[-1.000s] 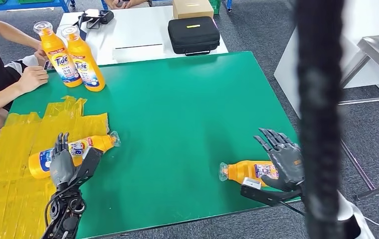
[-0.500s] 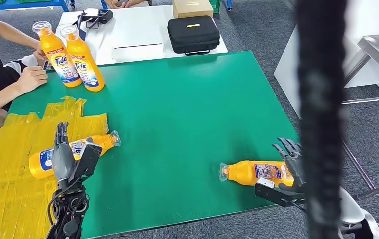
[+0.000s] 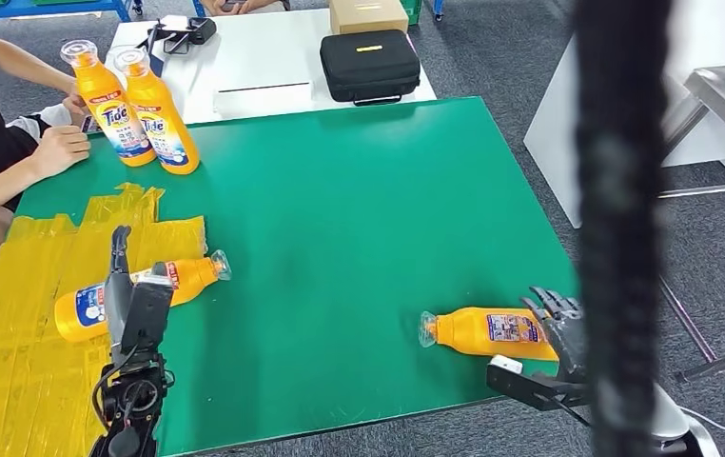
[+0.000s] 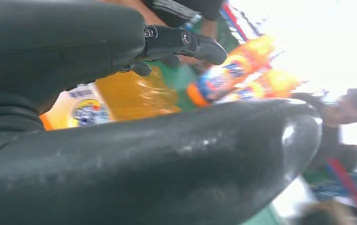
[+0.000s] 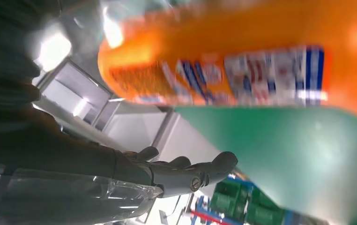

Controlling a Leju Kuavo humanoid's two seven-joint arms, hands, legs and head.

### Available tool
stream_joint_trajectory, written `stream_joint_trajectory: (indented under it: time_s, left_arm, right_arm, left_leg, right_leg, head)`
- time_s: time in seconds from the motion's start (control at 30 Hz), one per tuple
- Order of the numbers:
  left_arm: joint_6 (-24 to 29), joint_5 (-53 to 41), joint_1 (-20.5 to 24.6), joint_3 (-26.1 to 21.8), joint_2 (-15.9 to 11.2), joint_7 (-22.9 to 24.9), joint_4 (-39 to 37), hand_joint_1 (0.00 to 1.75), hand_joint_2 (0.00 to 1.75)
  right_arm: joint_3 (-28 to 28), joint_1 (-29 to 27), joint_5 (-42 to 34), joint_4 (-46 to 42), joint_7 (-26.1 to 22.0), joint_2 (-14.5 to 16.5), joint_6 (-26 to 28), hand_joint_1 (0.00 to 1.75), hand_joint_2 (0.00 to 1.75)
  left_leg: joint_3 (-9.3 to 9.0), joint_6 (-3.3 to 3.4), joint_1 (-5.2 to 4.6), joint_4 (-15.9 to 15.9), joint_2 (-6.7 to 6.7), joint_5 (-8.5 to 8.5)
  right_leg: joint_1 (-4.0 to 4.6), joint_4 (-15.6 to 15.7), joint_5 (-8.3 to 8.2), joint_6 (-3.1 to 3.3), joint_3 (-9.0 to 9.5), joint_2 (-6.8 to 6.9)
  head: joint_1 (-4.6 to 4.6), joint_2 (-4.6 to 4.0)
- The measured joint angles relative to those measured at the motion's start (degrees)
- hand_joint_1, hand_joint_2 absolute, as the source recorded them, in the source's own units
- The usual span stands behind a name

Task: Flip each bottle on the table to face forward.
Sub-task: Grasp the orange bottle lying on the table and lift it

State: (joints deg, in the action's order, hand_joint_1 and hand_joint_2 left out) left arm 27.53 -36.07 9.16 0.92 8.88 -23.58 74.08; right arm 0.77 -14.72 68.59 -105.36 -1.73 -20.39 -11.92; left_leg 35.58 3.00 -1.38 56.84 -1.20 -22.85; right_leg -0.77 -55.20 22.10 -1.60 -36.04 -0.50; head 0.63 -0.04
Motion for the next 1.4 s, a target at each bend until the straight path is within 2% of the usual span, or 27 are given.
stream_joint_trajectory:
  time_s: [0.2, 0.43, 0.6, 0.63, 0.73, 0.77, 0.83, 1.23, 1.33, 1.4]
  left_arm:
    - [-1.46, 2.21, -2.73, 3.42, 0.03, -1.03, 8.42, 0.0, 0.0]
    - [-2.58, 4.12, -3.62, 4.88, 0.01, -2.68, 11.28, 0.0, 0.0]
    - [-3.24, 5.16, -3.96, 7.56, 0.01, -3.14, 12.8, 0.0, 0.0]
    - [-3.01, 5.13, -3.99, 7.86, -0.01, -2.97, 12.85, 0.0, 0.0]
    - [-2.24, 5.36, -4.34, 8.25, -0.07, -2.96, 12.88, 0.0, 0.0]
    - [-2.03, 5.61, -4.57, 8.28, -0.09, -3.08, 12.9, 0.0, 0.0]
    - [-1.77, 6.09, -5.02, 8.28, -0.11, -3.28, 13.03, 0.0, 0.0]
    - [-1.77, 7.5, -4.76, 8.2, -0.11, -3.22, 13.09, 0.0, 0.0]
    - [-1.76, 7.78, -4.69, 8.15, -0.11, -3.25, 13.05, 0.0, 0.0]
    - [-1.79, 7.77, -4.8, 8.18, -0.11, -3.43, 13.05, 0.0, 0.0]
  right_arm:
    - [0.27, -0.25, 1.29, 2.81, 0.22, 2.08, 0.38, 0.0, 1.75]
    - [1.04, 0.15, 2.04, 4.75, 0.43, 3.45, 0.41, 0.0, 1.75]
    - [1.89, 3.23, 4.69, 10.65, 2.25, 4.4, 2.37, 0.02, 1.75]
    - [2.23, 3.84, 5.58, 11.96, 2.94, 4.54, 3.06, 0.31, 1.75]
    - [3.84, 5.48, 8.18, 15.5, 4.36, 5.23, 5.46, 1.52, 1.75]
    - [4.42, 5.95, 8.64, 16.57, 4.36, 5.52, 6.16, 1.67, 1.75]
    - [5.34, 6.88, 9.21, 18.63, 4.05, 6.09, 7.22, 1.74, 1.75]
    - [5.83, 14.22, 10.51, 27.62, 3.28, 7.74, 9.35, 1.75, 1.75]
    - [5.86, 14.67, 8.85, 28.45, 2.34, 8.26, 11.97, 1.75, 1.75]
    - [6.02, 14.6, 4.61, 28.3, 0.25, 9.49, 15.27, 1.75, 1.75]
  left_leg:
    - [0.0, 0.02, -0.01, 0.0, -0.01, -0.05]
    - [-0.01, 0.02, 0.0, 0.0, -0.01, -0.04]
    - [-0.03, 0.04, -0.01, 0.0, -0.03, -0.02]
    - [-0.04, 0.04, -0.01, 0.0, -0.03, -0.02]
    - [-0.12, 0.04, -0.01, 0.0, 0.01, -0.06]
    - [-0.16, 0.04, -0.01, 0.0, 0.03, -0.09]
    - [-0.21, 0.05, -0.01, 0.0, 0.07, -0.12]
    - [-0.75, 0.07, -0.01, 0.0, 0.48, -0.17]
    - [-0.76, 0.08, -0.01, 0.0, 0.51, -0.16]
    - [-0.73, 0.1, -0.01, 0.0, 0.51, -0.14]
  right_leg:
    - [-0.01, 0.0, 0.06, -0.08, 0.01, 0.0]
    - [0.0, 0.0, 0.06, -0.09, 0.02, 0.0]
    - [-0.01, 0.0, 0.07, -0.1, 0.06, -0.01]
    - [-0.01, 0.01, 0.07, -0.11, 0.08, -0.01]
    - [-0.01, 0.02, 0.07, -0.12, 0.16, -0.04]
    - [-0.02, 0.02, 0.07, -0.12, 0.18, -0.06]
    - [-0.01, 0.03, 0.07, -0.12, 0.21, -0.13]
    - [0.0, 0.08, 0.08, -0.05, 0.62, -0.45]
    - [0.0, 0.09, 0.01, -0.05, 0.67, -0.45]
    - [0.0, 0.08, -0.06, -0.04, 0.66, -0.44]
  head:
    - [0.0, 0.0]
    - [0.01, 0.0]
    - [-0.01, 0.0]
    - [-0.01, 0.0]
    - [0.0, 0.0]
    - [0.0, 0.0]
    - [-0.01, 0.0]
    - [-0.02, 0.0]
    - [-0.02, 0.0]
    - [-0.03, 0.0]
